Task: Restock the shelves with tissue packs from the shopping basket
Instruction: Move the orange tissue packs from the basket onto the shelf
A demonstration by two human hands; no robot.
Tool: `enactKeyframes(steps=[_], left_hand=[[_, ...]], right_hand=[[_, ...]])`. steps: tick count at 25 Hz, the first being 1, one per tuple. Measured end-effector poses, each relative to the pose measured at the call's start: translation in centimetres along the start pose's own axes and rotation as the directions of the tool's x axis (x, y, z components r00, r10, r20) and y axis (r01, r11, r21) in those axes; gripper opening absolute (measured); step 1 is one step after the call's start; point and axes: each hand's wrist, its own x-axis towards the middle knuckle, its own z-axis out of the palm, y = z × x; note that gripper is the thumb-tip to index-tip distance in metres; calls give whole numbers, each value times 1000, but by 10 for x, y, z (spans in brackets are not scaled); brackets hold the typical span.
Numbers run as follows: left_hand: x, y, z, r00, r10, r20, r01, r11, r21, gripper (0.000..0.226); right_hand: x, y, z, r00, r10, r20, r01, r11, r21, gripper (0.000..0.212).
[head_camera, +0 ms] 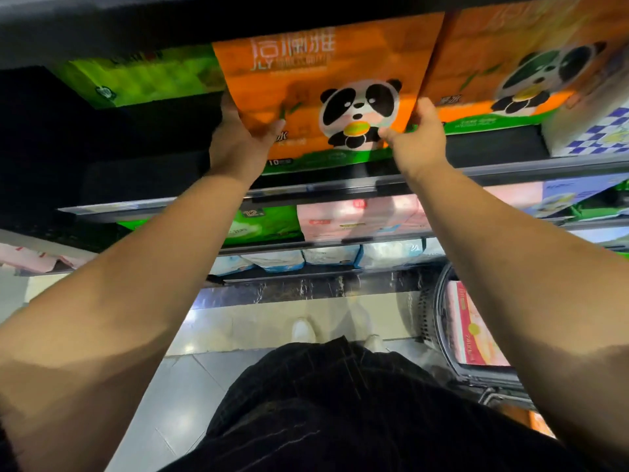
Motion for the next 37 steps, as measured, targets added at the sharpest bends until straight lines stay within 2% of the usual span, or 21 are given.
enactKeyframes(steps=[4,6,8,10,13,15,17,20,22,24,27,30,32,37], left_hand=[[21,0,9,1000,20,-2,-20,999,-33,93],[32,0,14,1000,4,-15,-6,997,-80,93],[37,-3,19,1000,0,-29,-4,985,-170,87],[38,-10,21,999,28,-35,-34,984,-174,87],[40,-18,25,998,56,-41,-62,985,-163,89],[44,-21,28,997,59,-48,-66,984,-164,93],[44,-21,31,996,78,-52,-84,989,-125,96],[33,-22,34,986,156,-60,-153,987,55,93],[23,-24,33,970,241,-43,-226,947,227,86],[24,-28,30,958,286,32,-283,913,295,81],[35,-32,25,957,235,169,-283,882,378,94],[43,-33,26,947,206,247,-304,820,485,103],[48,-33,28,942,204,267,-315,811,493,103],[70,-25,24,935,191,299,-328,790,518,98]], right_hand=[[14,-5,15,999,14,-45,-13,1000,11,55],[16,-7,17,998,5,-63,-6,1000,-19,60],[10,-4,18,998,-15,-56,9,995,-102,54],[1,1,20,998,-50,-37,42,981,-190,42],[-2,-1,29,992,-96,83,116,948,-297,36],[6,-8,34,973,-53,223,126,936,-329,39],[14,-13,37,953,11,302,109,920,-377,42],[21,-12,38,945,1,327,157,875,-458,44],[24,-11,38,937,-5,350,205,819,-536,50],[24,-9,38,914,11,407,283,701,-655,62],[21,-13,43,884,-41,465,424,488,-763,73],[25,-13,52,905,-79,418,418,337,-843,74],[31,-11,57,922,-62,382,381,315,-869,75],[57,-9,69,914,-32,405,392,336,-857,71]])
